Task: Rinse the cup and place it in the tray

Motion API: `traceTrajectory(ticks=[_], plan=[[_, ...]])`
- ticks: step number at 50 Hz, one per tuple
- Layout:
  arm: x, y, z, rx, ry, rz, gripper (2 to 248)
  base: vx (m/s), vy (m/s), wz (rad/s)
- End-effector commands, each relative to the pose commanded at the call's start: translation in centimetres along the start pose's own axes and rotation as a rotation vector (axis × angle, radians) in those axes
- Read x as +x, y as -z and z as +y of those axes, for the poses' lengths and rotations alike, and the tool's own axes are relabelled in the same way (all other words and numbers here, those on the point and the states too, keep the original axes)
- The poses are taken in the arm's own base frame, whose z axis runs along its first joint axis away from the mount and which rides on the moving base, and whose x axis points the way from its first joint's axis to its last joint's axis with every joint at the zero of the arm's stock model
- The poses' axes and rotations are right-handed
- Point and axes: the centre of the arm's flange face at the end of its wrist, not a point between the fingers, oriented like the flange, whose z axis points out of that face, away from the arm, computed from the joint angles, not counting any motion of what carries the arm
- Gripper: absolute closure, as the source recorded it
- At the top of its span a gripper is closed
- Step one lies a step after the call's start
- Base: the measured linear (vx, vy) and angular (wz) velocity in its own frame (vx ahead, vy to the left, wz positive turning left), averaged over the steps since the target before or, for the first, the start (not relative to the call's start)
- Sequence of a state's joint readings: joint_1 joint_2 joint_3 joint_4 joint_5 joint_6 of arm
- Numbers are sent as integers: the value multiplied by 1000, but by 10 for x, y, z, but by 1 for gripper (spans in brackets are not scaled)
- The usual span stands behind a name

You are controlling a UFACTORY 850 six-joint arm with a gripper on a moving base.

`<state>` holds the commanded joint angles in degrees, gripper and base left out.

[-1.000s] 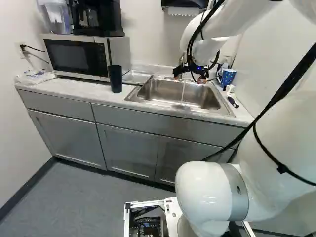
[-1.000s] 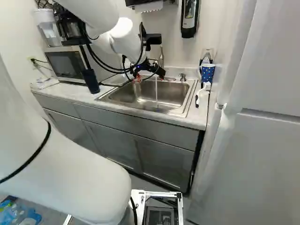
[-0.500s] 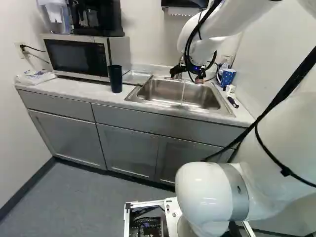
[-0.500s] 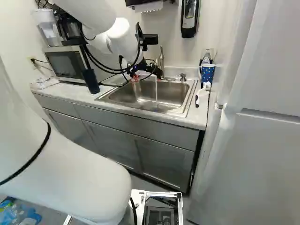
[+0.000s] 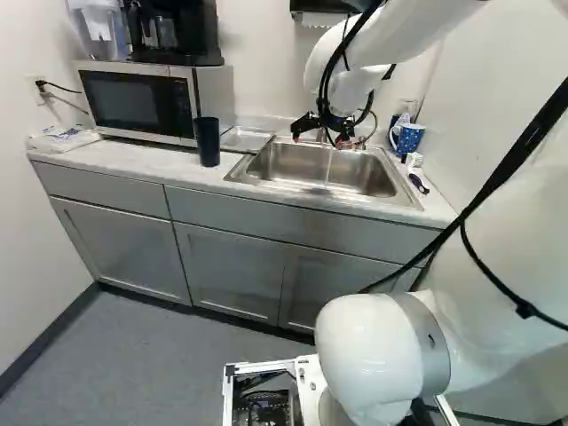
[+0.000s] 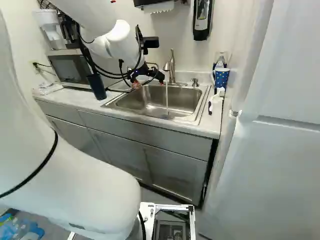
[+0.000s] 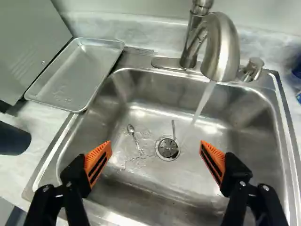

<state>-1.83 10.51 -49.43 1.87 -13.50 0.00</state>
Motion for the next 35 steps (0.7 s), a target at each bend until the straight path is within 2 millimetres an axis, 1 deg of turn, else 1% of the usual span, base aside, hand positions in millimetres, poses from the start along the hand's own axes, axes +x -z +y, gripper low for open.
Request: traceTrajectory(ticks=[35], plan=[[18, -19, -56, 86, 82, -9, 3, 0, 0, 0]])
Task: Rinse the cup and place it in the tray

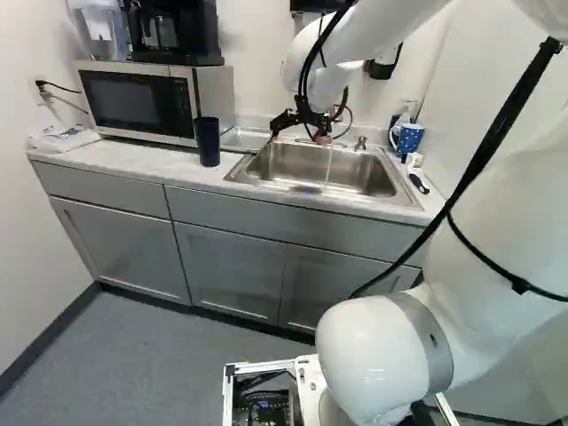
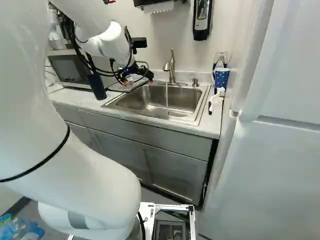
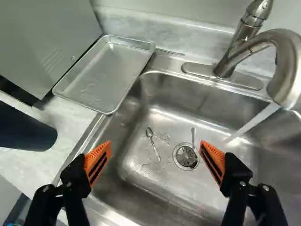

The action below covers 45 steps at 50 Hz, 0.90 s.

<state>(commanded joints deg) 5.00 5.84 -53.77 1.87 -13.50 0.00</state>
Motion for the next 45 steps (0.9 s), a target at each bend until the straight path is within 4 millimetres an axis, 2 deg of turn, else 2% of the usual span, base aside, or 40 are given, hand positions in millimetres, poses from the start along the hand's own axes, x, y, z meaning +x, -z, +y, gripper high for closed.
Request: traceTrajectory(ticks=[45], plan=[[7, -9, -72, 107, 103, -6, 3, 0, 0, 0]])
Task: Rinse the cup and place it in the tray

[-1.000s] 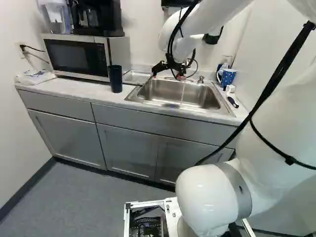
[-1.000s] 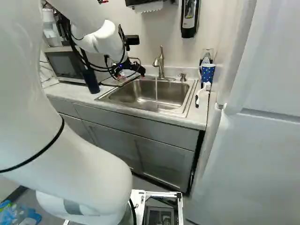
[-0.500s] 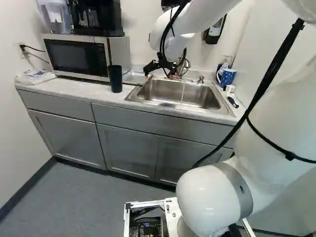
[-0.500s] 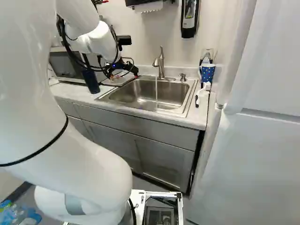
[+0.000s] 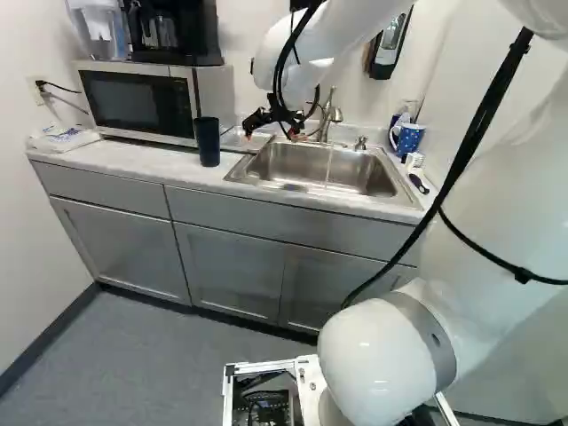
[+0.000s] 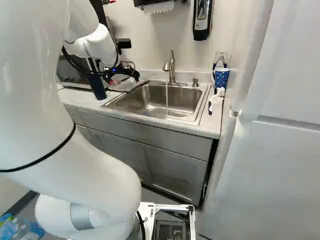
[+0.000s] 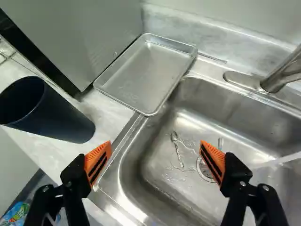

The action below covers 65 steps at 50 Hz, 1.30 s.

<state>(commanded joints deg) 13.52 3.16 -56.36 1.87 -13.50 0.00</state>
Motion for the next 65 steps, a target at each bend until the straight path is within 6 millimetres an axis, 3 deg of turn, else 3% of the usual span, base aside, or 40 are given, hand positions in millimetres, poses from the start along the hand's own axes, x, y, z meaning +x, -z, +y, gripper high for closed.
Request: traceTrajectory(ticks=[40, 65], plan=[[11, -14, -64, 91, 87, -4, 3, 0, 0, 0], [-3, -33, -107, 148, 143, 3, 3, 0, 0, 0]])
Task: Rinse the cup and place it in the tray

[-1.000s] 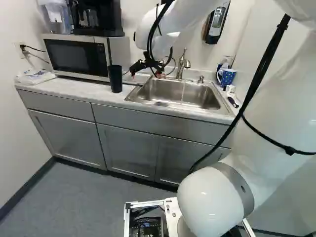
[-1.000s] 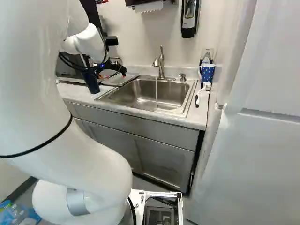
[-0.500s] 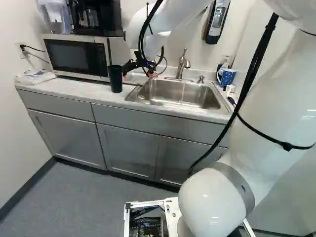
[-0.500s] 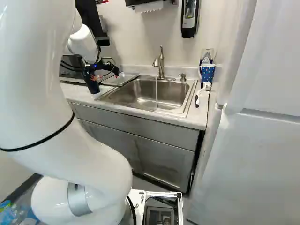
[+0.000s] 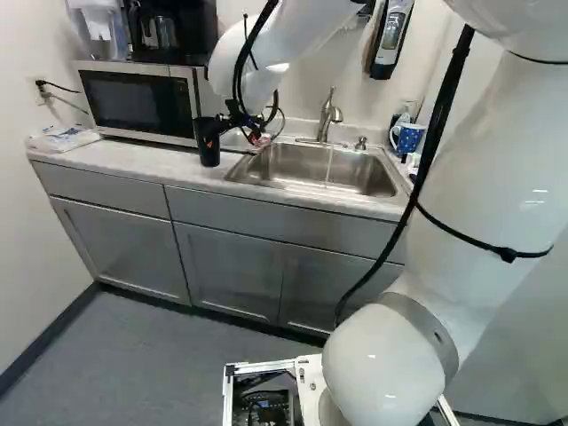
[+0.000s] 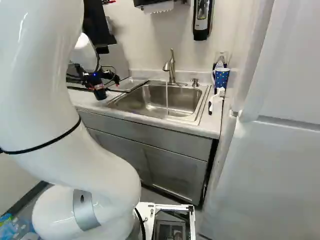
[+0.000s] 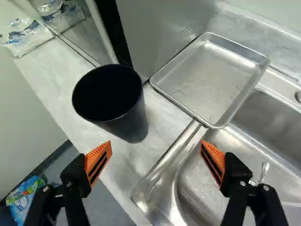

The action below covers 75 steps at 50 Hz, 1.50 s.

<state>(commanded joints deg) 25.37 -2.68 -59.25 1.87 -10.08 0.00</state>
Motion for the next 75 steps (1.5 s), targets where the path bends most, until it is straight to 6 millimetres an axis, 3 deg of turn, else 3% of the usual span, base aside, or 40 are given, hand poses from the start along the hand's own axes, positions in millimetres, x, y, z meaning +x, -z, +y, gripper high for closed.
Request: traceTrajectory(ticks=[16, 75], plan=[[-16, 0, -15, 23, 21, 73, 3, 0, 0, 0], [-41, -25, -19, 31, 26, 355, 3, 0, 0, 0]])
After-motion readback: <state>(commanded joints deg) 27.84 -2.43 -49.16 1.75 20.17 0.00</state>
